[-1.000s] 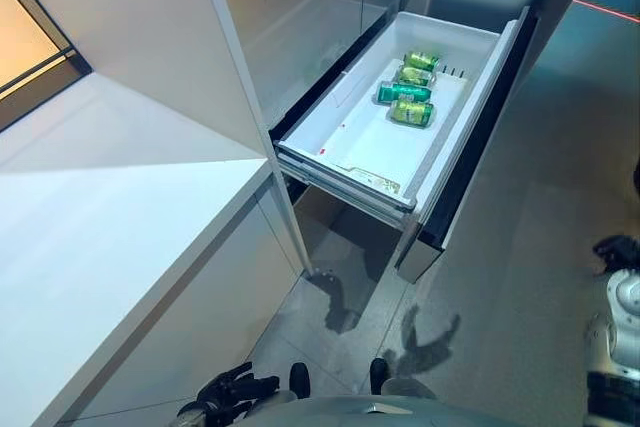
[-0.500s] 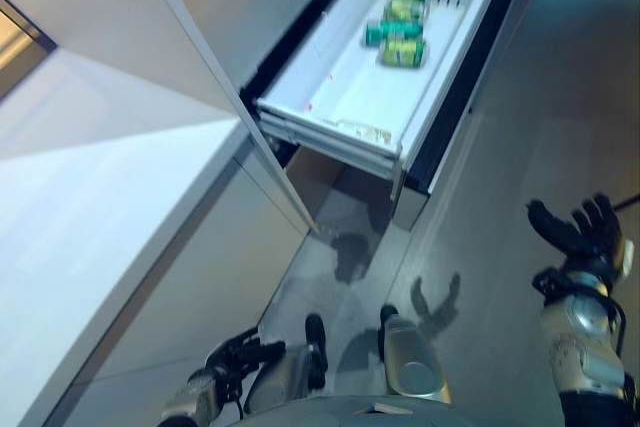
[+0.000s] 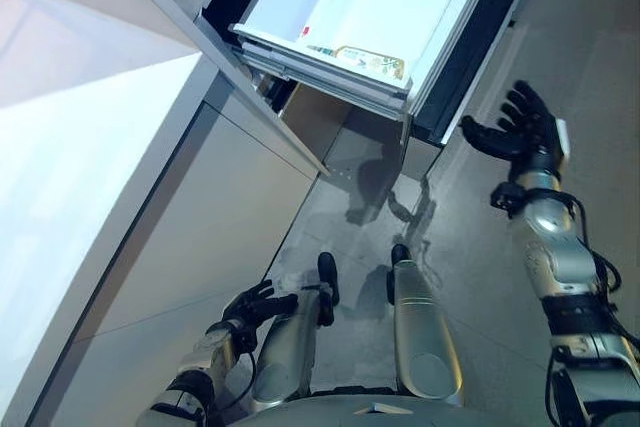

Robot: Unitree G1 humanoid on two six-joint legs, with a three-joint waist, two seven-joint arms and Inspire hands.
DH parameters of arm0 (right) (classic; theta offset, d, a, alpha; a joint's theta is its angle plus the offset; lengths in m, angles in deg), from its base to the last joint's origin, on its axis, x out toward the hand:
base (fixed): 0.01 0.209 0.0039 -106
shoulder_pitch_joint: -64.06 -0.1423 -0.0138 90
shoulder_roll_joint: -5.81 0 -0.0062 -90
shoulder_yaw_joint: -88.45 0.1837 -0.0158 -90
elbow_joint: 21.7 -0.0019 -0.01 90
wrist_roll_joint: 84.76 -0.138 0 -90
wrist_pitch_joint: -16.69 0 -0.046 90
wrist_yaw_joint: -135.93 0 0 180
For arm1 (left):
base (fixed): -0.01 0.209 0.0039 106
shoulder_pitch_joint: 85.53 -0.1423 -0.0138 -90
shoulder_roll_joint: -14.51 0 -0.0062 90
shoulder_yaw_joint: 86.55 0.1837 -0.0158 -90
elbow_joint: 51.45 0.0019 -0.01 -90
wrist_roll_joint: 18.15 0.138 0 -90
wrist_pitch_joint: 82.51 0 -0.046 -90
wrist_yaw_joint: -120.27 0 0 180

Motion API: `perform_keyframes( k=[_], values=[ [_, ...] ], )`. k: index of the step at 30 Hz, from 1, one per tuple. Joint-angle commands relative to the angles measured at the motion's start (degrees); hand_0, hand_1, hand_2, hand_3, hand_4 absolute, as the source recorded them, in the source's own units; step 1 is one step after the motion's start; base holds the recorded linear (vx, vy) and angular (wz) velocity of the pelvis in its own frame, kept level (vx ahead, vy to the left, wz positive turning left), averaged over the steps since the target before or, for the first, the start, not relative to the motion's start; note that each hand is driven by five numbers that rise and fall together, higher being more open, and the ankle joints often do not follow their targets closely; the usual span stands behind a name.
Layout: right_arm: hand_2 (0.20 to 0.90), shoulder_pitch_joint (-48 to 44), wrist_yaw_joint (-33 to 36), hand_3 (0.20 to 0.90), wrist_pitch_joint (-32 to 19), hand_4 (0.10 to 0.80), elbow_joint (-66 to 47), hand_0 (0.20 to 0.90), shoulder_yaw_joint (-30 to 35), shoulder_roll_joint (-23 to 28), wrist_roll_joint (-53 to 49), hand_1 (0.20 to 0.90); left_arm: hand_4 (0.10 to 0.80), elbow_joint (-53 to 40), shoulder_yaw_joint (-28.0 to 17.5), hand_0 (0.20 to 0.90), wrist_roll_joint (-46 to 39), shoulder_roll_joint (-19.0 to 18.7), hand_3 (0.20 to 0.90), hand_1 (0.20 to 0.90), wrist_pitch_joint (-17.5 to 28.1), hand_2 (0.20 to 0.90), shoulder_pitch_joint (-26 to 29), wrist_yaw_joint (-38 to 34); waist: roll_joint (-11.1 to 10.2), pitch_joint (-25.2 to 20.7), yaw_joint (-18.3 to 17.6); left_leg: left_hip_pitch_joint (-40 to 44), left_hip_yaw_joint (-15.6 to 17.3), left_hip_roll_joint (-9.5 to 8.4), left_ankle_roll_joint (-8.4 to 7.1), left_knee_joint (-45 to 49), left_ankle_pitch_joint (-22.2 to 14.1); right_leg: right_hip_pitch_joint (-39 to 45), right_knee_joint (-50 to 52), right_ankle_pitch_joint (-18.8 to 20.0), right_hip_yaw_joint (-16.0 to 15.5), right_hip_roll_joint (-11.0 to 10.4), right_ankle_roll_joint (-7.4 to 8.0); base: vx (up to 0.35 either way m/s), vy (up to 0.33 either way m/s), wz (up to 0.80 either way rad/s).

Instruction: Put drinks into fridge and close the fridge

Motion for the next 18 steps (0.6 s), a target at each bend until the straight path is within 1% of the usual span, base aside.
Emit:
perform_keyframes(
  k=[1,5,9,14,15,18],
  values=[
    [0.900,-8.41,-3.62,0.900,-2.17,0.800,-4.97,0.900,-2.83,0.47,3.67,0.900,0.800,-0.13,2.16,0.900,-0.08,-1.43,0.900,0.900,-0.41,0.900,-4.14,-2.34,-0.93,-1.55,1.18,-1.85,2.56,-3.55,5.24,6.68,-4.78,0.74,-0.83,1.23,-2.36,2.71,-4.06,0.009,0.041,0.04],
    [0.900,-13.11,-4.30,0.900,-0.02,0.800,-4.92,0.900,-6.71,-1.70,4.84,0.900,0.800,-1.28,3.09,0.900,-0.51,-0.76,0.900,0.900,-1.81,0.900,-3.01,-3.63,-0.38,-0.80,2.06,-3.46,2.53,-3.97,5.42,8.44,-4.97,-0.50,0.90,0.90,-2.53,2.51,-4.24,-0.001,0.019,0.00],
    [0.900,-16.54,-5.09,0.900,0.99,0.800,-5.52,0.900,-9.99,-3.95,6.63,0.900,0.800,-1.53,3.56,0.900,-0.35,-0.45,0.900,0.900,-1.92,0.900,-2.66,-3.73,0.04,-0.25,2.90,-4.18,2.72,-4.18,5.55,9.02,-5.09,-1.62,2.47,0.37,-3.03,2.08,-4.22,-0.002,0.059,0.02],
    [0.900,-20.86,-6.63,0.900,3.45,0.800,-6.22,0.900,-15.32,-6.89,9.17,0.900,0.800,-2.65,4.67,0.900,-0.97,-0.08,0.900,0.900,-2.64,0.900,-1.93,-3.61,0.74,0.52,3.88,-4.99,3.06,-4.58,5.72,9.43,-4.89,-2.93,3.36,0.42,-3.57,1.16,-4.03,0.004,0.067,0.00],
    [0.900,-22.46,-7.51,0.900,4.59,0.800,-6.24,0.900,-17.41,-7.91,10.49,0.900,0.800,-3.03,5.00,0.900,-0.91,-0.11,0.900,0.900,-2.89,0.900,-1.61,-3.27,1.04,0.80,4.32,-5.30,3.21,-4.67,5.57,9.37,-4.57,-3.28,3.46,0.58,-3.71,0.95,-3.87,-0.007,0.061,-0.04],
    [0.900,-24.90,-7.96,0.900,6.56,0.800,-5.53,0.900,-20.41,-9.25,10.71,0.900,0.800,-4.00,5.67,0.900,-1.47,-0.10,0.900,0.900,-3.61,0.900,-1.29,-3.31,1.64,1.15,4.93,-5.16,3.22,-4.84,5.53,8.91,-4.19,-3.45,3.42,0.65,-3.84,0.55,-3.86,-0.005,0.060,-0.06]
  ],
)
